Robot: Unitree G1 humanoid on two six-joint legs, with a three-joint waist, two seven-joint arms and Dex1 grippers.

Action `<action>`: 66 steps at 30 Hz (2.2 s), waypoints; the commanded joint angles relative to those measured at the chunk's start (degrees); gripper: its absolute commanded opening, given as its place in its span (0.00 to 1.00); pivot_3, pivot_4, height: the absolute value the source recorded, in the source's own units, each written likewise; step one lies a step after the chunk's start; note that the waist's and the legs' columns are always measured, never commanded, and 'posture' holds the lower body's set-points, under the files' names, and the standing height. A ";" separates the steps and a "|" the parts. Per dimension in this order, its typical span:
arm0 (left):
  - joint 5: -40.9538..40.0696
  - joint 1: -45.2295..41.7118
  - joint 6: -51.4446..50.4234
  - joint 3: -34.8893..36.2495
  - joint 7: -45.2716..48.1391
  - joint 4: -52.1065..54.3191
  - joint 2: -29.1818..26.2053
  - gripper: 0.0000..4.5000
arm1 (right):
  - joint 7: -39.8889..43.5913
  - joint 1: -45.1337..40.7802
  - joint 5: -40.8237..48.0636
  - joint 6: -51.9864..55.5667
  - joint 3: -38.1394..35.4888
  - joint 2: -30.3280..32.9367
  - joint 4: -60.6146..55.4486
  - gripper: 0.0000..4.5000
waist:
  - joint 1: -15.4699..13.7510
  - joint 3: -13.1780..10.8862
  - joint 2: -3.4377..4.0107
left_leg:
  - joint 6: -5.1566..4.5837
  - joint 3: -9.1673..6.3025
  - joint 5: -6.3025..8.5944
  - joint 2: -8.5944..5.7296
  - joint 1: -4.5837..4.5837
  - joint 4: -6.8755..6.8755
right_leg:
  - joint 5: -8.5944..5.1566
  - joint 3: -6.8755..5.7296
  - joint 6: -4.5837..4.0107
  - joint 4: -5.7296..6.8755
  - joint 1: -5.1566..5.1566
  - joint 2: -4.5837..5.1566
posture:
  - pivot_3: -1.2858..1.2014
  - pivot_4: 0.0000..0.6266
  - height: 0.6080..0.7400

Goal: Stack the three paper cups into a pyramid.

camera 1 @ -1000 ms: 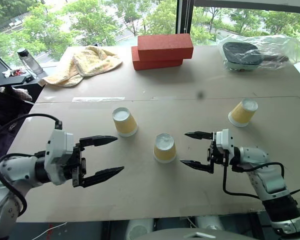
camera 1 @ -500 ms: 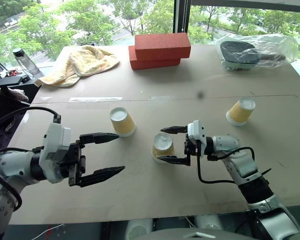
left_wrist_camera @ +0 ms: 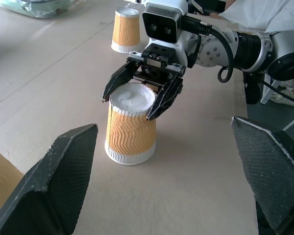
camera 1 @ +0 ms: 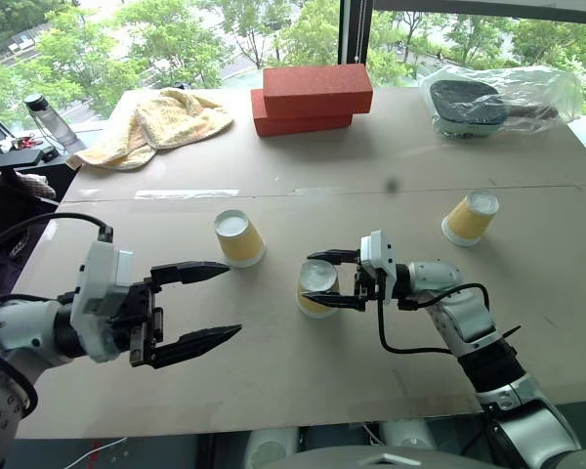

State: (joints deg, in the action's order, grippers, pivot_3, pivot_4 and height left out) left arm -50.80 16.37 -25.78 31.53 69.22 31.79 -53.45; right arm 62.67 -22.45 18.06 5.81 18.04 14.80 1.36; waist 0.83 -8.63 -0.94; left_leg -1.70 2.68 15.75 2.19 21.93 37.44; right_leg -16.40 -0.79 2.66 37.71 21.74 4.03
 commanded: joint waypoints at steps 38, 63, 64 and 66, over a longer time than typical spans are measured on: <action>-2.96 -25.89 -5.96 -13.72 -4.18 -2.54 1.58 1.00 | -14.56 10.22 7.84 1.29 -29.38 13.05 -12.13 0.99 | -0.15 -0.10 -0.02 | 0.02 0.03 -0.02 -0.04 -0.01 0.06 | 0.01 0.06 0.04 0.07 -0.04 -0.05 | 0.52 0.24 0.93; -4.31 -36.46 -17.59 -18.66 -14.43 -3.80 1.95 1.00 | -30.55 1.78 2.33 -7.17 -35.44 10.39 13.22 0.99 | -0.03 -0.16 0.01 | 0.39 0.05 -0.24 0.02 0.02 0.06 | 0.00 0.18 0.05 0.14 0.04 -0.28 | 0.52 0.24 0.93; -4.24 -36.30 -17.57 -18.57 -14.35 -3.73 1.84 1.00 | -30.47 1.81 2.49 -6.94 -35.29 10.36 13.23 0.99 | -0.03 -0.16 0.01 | 0.39 0.04 -0.24 0.02 0.01 0.06 | 0.00 0.18 0.05 0.14 0.04 -0.28 | 0.52 0.24 0.93; -4.23 -36.18 -17.61 -18.38 -14.36 -3.66 1.72 1.00 | -30.49 1.83 3.54 -5.52 -35.32 9.96 13.07 0.99 | -0.03 -0.16 0.01 | 0.39 0.02 -0.24 0.03 0.03 0.06 | 0.00 0.18 0.05 0.14 0.04 -0.28 | 0.52 0.24 0.93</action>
State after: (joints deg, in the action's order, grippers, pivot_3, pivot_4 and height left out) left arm -54.98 -19.80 -44.37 11.71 54.57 26.49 -51.36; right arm 32.17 -20.01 20.18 -0.09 -16.04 24.79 15.28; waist 0.79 -8.79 -0.93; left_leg -1.32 2.71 15.51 2.22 21.96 37.49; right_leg -16.40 -0.61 2.72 37.84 21.78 3.76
